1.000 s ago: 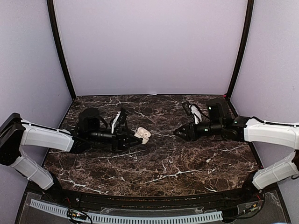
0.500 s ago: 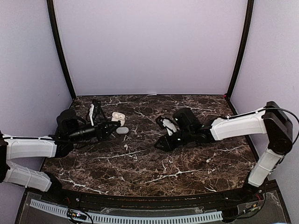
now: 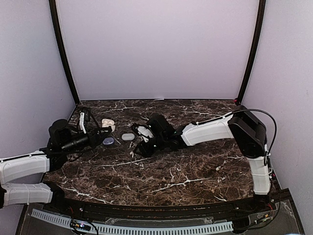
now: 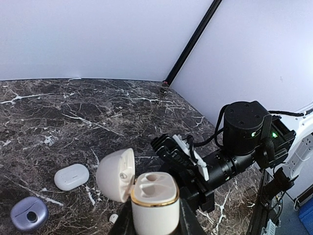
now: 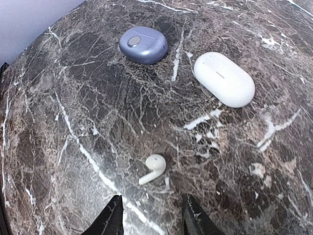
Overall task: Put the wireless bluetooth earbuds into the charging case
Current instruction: Move the right earbud to the center of the board.
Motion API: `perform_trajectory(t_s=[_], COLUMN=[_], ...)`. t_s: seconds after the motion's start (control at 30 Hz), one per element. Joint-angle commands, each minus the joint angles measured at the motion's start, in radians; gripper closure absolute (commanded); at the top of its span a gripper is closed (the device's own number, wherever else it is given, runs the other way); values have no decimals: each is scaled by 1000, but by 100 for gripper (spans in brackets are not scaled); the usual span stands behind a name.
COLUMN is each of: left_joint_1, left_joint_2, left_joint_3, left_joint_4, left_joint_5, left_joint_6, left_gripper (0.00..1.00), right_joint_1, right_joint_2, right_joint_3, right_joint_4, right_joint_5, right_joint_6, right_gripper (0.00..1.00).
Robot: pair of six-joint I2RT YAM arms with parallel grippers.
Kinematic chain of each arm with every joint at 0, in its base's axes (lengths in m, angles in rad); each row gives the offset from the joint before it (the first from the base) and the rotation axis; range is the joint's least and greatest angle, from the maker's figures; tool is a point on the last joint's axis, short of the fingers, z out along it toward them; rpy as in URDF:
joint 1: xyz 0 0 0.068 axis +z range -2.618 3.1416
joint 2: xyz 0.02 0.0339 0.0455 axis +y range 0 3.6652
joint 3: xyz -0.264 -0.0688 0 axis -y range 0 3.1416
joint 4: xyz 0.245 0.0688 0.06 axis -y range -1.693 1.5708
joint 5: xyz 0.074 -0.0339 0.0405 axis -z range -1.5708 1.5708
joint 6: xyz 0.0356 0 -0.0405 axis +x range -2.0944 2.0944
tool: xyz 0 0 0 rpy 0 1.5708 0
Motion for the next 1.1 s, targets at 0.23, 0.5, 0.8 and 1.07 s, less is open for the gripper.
perform_trajectory(t_s=[0.23, 0.5, 0.8, 1.07], left_joint_1=[12, 11, 12, 12], left_joint_2=[-92, -115, -110, -85], left_joint_3=[-18, -24, -19, -9], left_joint_4=[-113, -129, -137, -131], left_joint_5=[-26, -22, -18, 0], left_joint_6=[22, 19, 23, 23], left_gripper=[87, 87, 87, 87], right_joint_1=[35, 47, 49, 49], right_joint_2=[179, 225, 241, 257], right_joint_3=[242, 308, 324, 336], right_joint_4=[-86, -133, -157, -167], right_joint_5=[11, 43, 91, 86], right_joint_6=[-97, -130, -145, -149], right_gripper=[59, 62, 60, 63])
